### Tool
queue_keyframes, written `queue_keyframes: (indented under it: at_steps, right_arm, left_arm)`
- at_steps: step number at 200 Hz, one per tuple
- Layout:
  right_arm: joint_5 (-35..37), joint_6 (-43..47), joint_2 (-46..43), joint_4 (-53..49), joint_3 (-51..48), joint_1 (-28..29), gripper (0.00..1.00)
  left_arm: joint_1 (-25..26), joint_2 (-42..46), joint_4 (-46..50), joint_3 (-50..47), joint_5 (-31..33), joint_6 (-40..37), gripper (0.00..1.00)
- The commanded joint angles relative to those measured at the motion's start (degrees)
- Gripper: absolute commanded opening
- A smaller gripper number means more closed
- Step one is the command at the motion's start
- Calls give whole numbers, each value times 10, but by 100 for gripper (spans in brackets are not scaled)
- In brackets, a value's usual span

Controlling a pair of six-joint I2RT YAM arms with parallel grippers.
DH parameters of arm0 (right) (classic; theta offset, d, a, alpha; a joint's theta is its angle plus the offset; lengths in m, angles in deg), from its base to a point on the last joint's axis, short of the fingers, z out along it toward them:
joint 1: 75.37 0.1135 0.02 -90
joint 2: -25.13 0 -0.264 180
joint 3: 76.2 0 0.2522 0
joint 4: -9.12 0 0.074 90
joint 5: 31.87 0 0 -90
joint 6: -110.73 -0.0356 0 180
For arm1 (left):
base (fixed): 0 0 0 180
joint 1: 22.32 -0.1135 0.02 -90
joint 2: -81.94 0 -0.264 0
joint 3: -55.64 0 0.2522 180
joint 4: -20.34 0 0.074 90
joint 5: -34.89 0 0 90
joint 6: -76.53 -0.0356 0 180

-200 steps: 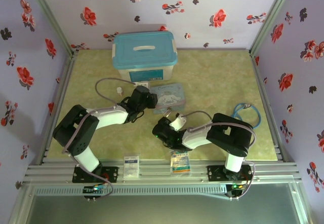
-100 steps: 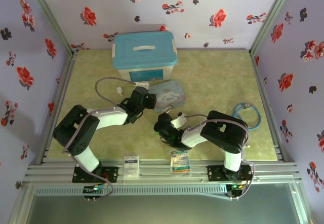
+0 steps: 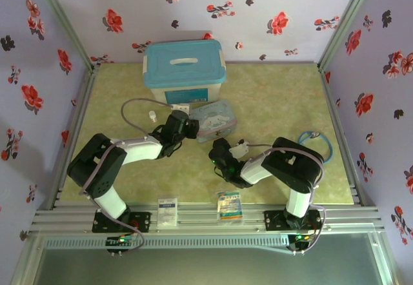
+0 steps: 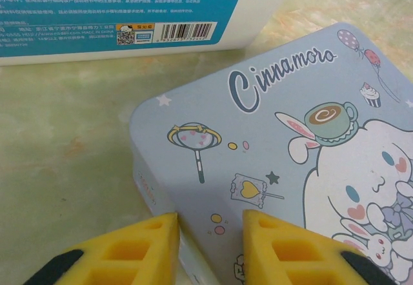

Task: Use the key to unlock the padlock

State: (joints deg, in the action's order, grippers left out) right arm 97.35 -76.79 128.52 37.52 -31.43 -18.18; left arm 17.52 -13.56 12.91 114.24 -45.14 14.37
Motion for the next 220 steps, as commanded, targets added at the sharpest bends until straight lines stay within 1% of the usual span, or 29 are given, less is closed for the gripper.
queue_keyframes:
  at_steps: [1, 21, 40, 75, 88, 96, 103, 114, 121, 137, 158, 175, 186, 198, 208, 217, 220]
  right_arm:
    - [26, 13, 10, 20, -33, -23, 7]
    - [14, 31, -10, 27, -48, -43, 6]
    - [32, 36, -43, -11, -53, -44, 6]
    - [29, 63, -62, 0, -48, -51, 5]
    - [22, 60, -64, 2, -48, -51, 5]
    - [25, 38, -62, 9, -52, -52, 5]
    - [31, 26, -58, 31, -59, -52, 5]
    - [37, 37, -53, 65, -61, -57, 5]
    - [34, 48, -55, 55, -53, -62, 5]
    - [38, 55, -58, -4, -31, -65, 5]
    - [63, 80, -44, 15, -30, -71, 5]
    - [38, 91, -36, 49, -35, -91, 4]
    - [22, 105, -39, 60, -37, -93, 4]
    - [-9, 110, -47, 31, -26, -85, 4]
    - [-9, 108, -53, 1, -20, -64, 4]
    - [4, 107, -54, -3, -21, -41, 4]
    - [8, 108, -54, -2, -22, -35, 4]
  left_arm:
    - [-8, -28, 163, -27, -2, -30, 29]
    - [-9, -27, 160, -28, -2, -26, 29]
    - [-13, -29, 160, -29, -3, -24, 29]
    - [-20, -32, 141, -38, -3, -17, 29]
    - [-21, -30, 137, -39, -5, -15, 29]
    - [-21, -29, 138, -37, -6, -16, 29]
    - [-21, -30, 138, -35, -9, -16, 29]
    - [-21, -32, 140, -29, -13, -16, 29]
    - [-21, -32, 140, -27, -15, -14, 29]
    - [-21, -31, 134, -26, -18, -9, 29]
    - [-21, -32, 135, -27, -17, -10, 29]
    - [-22, -34, 135, -27, -17, -10, 29]
    - [-22, -34, 134, -27, -17, -9, 29]
    - [-22, -30, 130, -27, -22, -5, 29]
    - [-22, -22, 125, -27, -29, 1, 30]
    - [-22, -8, 119, -26, -35, 8, 34]
    - [-23, -5, 117, -26, -37, 15, 37]
